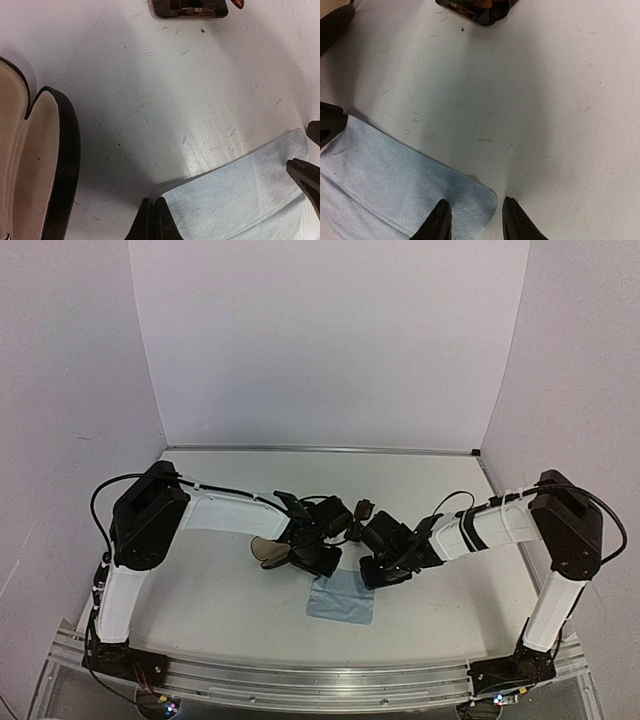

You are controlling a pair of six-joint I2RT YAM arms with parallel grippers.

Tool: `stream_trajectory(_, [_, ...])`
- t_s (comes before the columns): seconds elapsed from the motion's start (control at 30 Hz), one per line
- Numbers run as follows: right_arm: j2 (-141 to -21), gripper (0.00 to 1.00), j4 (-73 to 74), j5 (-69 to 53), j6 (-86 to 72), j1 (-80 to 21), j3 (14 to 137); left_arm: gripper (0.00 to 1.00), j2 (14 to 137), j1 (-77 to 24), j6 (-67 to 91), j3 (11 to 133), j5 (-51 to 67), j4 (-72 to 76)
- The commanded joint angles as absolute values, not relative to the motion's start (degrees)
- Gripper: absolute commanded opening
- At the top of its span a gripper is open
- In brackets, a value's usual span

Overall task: Organize the sunglasses
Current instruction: Fold the glasses cleaning cloth at the center of the board.

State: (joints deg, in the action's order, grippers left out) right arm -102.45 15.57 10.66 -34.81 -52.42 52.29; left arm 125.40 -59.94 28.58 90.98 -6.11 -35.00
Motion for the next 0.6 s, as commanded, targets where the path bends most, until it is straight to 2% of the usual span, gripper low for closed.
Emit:
stream_trajectory(0.0, [-103.9, 0.31, 14.94, 10.68, -34.88, -52.38, 53.72, 0.0, 126.7, -59.52, 29.42, 87.95, -4.58, -40.12])
stream_trajectory(0.17, [-104.41, 0.11, 14.17, 10.2, -35.46, -52.38, 52.49, 0.0, 126.69, -59.5, 29.53, 87.63, -4.29, -39.73])
stream_trajectory(0.3, [-103.72, 0.0, 14.13, 10.62, -35.6, -52.39, 52.21, 0.0, 126.5, -59.5, 29.68, 87.41, -4.56, -39.73])
stream_trajectory(0.57, [-101.73, 0.0, 14.0, 11.47, -33.95, -52.36, 53.61, 0.0, 126.08, -59.43, 29.97, 87.59, -5.41, -39.26])
